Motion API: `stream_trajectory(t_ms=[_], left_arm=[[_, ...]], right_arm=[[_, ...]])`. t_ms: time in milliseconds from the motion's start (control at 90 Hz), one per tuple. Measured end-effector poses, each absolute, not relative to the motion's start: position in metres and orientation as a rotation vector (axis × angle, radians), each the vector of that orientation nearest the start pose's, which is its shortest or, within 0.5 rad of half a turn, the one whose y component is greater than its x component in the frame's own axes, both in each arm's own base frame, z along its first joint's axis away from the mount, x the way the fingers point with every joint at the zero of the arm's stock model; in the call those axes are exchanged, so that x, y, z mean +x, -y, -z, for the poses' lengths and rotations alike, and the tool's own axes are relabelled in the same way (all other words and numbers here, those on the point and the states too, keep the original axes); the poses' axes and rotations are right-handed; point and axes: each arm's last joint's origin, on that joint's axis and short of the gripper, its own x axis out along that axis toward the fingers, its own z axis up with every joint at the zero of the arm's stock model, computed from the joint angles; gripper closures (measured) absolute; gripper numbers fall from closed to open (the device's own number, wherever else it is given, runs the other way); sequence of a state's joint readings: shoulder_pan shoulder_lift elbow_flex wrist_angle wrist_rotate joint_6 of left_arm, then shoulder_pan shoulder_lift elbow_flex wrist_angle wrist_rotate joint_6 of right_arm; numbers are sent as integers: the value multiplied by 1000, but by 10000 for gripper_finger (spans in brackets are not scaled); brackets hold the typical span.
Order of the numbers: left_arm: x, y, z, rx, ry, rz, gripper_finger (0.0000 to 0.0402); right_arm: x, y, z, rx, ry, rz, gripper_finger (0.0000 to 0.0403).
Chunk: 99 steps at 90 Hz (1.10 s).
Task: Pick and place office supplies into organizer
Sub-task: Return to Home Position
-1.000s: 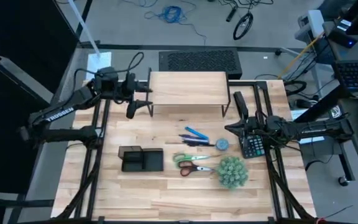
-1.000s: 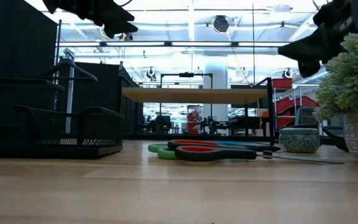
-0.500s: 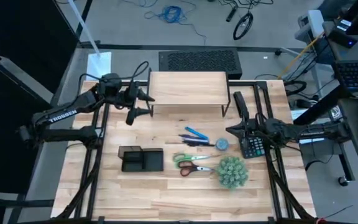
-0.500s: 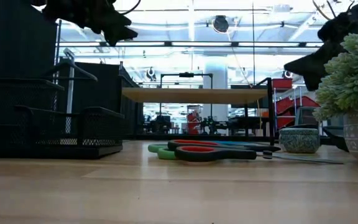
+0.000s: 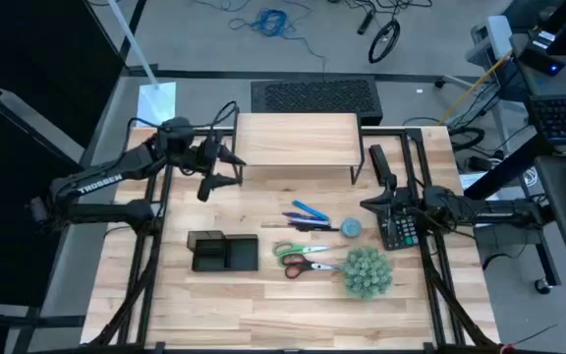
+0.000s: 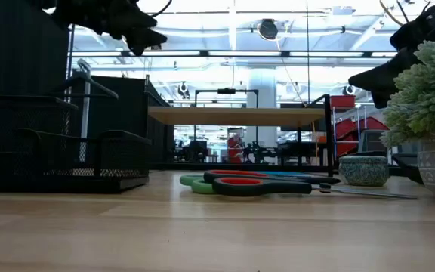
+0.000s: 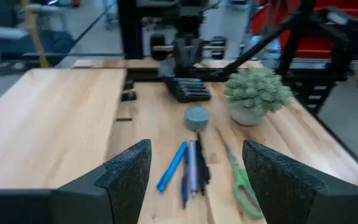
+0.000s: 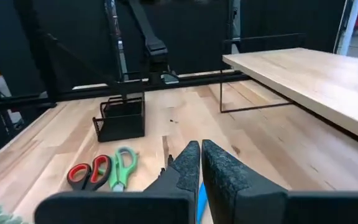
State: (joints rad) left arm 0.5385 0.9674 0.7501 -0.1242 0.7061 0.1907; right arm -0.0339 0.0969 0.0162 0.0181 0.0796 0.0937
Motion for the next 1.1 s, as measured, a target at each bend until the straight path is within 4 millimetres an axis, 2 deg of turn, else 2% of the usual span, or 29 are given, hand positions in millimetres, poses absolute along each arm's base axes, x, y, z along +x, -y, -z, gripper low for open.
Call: stream_trajectory(t_ms=[267,522,800,1100], left_arm=[[175,-79,-269,-29,-187,170,160],[154,-51,-241,-69,-173,-24,160],[143,-24,-216,-96,-147,-83,160],[135,-12,-197,-81,-139,-72,160]], right_arm=[[103,6,-163,91,-58,116,401],[103,6,-163,91,-58,115,401],[103,6,-163,91,-59,115,401],[103,6,-163,91,-58,115,401]])
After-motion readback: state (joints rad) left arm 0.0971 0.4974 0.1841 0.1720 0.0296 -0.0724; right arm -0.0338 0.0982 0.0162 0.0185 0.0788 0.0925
